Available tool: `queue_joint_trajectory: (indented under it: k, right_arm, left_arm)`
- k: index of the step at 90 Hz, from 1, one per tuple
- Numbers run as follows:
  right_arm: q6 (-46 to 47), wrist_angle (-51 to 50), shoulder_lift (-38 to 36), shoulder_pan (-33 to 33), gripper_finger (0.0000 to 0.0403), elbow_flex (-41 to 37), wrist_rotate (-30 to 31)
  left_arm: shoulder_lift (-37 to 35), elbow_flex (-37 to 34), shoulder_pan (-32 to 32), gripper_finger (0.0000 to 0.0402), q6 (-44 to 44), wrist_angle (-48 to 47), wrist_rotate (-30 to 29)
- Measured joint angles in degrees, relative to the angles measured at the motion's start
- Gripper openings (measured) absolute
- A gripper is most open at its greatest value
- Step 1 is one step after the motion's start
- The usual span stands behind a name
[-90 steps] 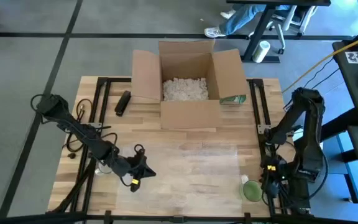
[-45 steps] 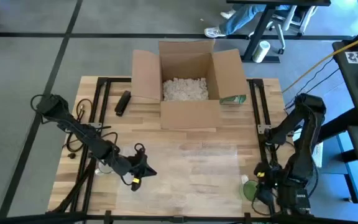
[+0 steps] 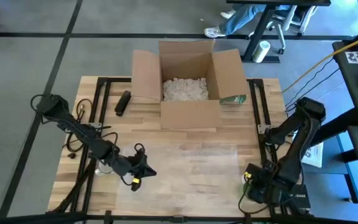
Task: Wrap mug
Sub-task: Wrap the green mug with bubble wrap
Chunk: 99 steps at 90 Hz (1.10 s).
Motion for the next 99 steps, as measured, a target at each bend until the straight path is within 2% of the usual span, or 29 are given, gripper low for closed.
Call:
queue_joint_trajectory:
  k: [19,38,48,57,74,99]
  right_arm:
    - [0.1,-0.5,-0.3,0.0,0.0005,1.8,-1.4]
    - [0.4,-13.8,-0.9,-0.2,0.0002,9.8,-1.4]
    - [-1.0,-17.2,-1.1,-2.9,0.0002,14.0,-2.7]
    - [-7.1,-17.4,-0.7,-7.4,0.0001,16.6,-2.8]
    - [-23.2,-17.4,3.2,-19.9,0.0001,20.8,-3.6]
    - [-45.6,-14.2,17.1,-33.3,0.0000,33.8,-3.8]
  left_arm:
    - [0.0,0.0,0.0,0.0000,0.3,0.0,0.0]
    - [0.0,0.0,0.0,0.0000,1.1,-0.1,0.0]
    - [0.0,0.0,0.0,0.0000,1.5,-0.4,0.0]
    - [0.0,0.0,0.1,0.0000,1.6,-2.2,0.0]
    - [-0.7,0.0,0.1,0.0000,1.0,-7.8,0.0]
    - [-8.8,0.0,0.0,0.0000,2.8,-15.6,-5.2]
